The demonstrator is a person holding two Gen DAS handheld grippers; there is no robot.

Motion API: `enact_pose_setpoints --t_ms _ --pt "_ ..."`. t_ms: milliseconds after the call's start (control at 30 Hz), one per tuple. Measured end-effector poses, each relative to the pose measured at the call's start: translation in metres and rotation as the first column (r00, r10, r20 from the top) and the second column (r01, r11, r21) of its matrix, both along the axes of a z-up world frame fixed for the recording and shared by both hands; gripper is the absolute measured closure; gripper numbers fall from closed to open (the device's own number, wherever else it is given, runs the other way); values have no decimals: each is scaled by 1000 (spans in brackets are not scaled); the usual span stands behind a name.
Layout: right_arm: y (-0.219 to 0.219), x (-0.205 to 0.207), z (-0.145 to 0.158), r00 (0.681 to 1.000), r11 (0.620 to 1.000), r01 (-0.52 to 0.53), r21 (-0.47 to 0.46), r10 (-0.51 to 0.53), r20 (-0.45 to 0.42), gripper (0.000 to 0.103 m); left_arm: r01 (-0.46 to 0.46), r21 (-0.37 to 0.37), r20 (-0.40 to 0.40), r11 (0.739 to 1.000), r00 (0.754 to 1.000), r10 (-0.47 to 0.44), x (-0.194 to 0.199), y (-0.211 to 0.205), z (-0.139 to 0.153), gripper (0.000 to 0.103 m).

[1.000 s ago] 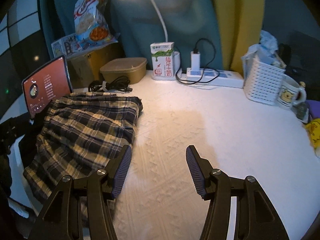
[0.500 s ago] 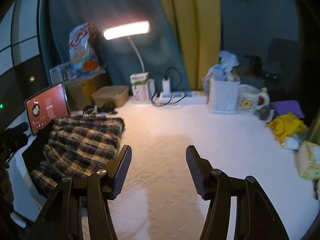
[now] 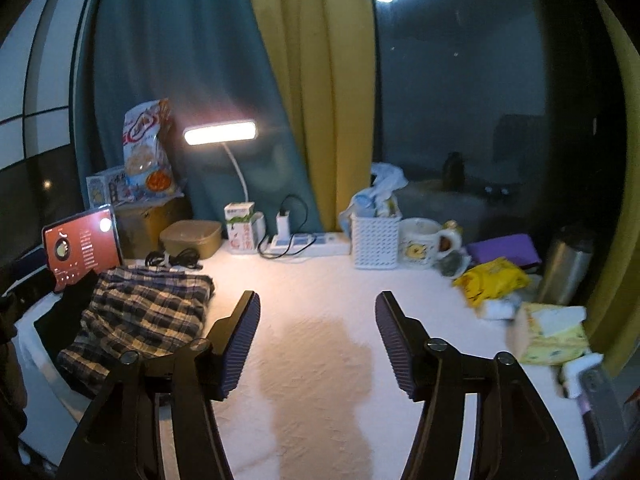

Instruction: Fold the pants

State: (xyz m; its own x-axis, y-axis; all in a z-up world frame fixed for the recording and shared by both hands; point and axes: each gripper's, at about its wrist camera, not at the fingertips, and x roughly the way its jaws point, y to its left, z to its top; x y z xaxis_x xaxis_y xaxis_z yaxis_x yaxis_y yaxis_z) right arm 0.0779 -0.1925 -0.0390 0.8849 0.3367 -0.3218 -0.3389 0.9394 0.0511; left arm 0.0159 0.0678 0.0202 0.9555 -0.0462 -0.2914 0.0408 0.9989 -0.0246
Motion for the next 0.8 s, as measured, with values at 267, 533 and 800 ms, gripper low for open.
enact_pose_setpoints --t_ms 267,533,800 --pt "-13 -40 25 994 1000 15 1 -15 109 22 -48 100 155 994 987 32 -30 -22 24 1" --pt "-8 -62 40 987 1000 18 -7 -17 162 15 -102 62 196 993 977 88 -48 1 29 1" --pt "16 -59 39 990 999 1 -40 5 144 14 -166 17 179 986 971 160 -50 30 18 1"
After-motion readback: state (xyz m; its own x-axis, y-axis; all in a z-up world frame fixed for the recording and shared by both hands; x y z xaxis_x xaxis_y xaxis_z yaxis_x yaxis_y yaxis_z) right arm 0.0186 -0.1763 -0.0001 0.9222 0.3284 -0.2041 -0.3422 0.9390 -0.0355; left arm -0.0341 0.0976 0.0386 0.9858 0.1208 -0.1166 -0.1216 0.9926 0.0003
